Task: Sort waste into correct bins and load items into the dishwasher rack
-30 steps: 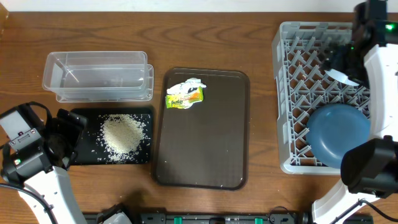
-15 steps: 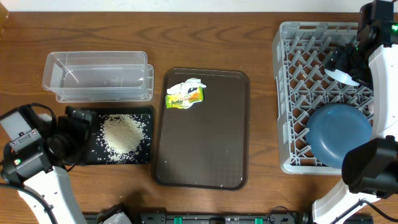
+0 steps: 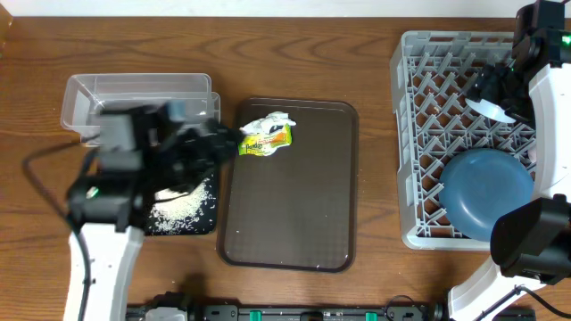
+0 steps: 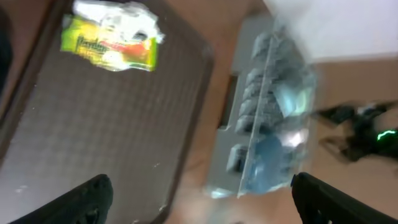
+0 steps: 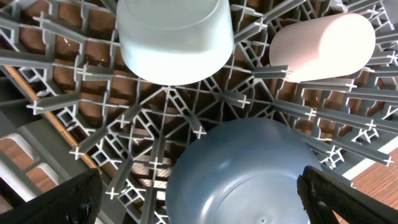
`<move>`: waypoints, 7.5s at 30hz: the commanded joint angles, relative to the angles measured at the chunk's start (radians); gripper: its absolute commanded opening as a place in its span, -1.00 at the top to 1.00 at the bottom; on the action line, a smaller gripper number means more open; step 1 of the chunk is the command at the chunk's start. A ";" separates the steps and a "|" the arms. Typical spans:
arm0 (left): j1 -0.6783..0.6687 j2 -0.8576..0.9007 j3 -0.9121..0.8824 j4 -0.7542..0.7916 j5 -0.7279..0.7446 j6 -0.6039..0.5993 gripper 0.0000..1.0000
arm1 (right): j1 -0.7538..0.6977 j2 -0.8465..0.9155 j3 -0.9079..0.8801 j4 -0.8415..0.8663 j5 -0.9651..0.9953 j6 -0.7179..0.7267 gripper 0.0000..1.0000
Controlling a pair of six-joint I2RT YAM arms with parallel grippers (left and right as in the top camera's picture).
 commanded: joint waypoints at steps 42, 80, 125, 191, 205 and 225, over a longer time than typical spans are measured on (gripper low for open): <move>-0.266 1.015 0.371 0.065 -0.385 -0.766 -0.66 | -0.002 0.007 -0.003 -0.002 0.010 0.019 -0.99; -0.322 0.673 0.352 -0.068 -0.550 -0.612 0.88 | -0.002 0.007 -0.003 -0.002 0.010 0.019 -0.99; -0.148 0.665 0.352 0.138 -0.581 -0.044 -0.17 | -0.002 0.007 -0.003 -0.002 0.010 0.019 -0.99; 0.092 0.679 0.352 0.195 -0.949 -0.368 -0.56 | -0.002 0.007 -0.003 -0.002 0.010 0.019 -0.98; 0.142 0.497 0.352 -0.008 -0.663 -0.326 -0.70 | -0.002 0.007 -0.003 -0.002 0.010 0.019 -0.99; 0.029 -0.190 0.047 -0.560 -0.597 -0.268 -0.88 | -0.002 0.007 -0.003 -0.002 0.010 0.019 -0.99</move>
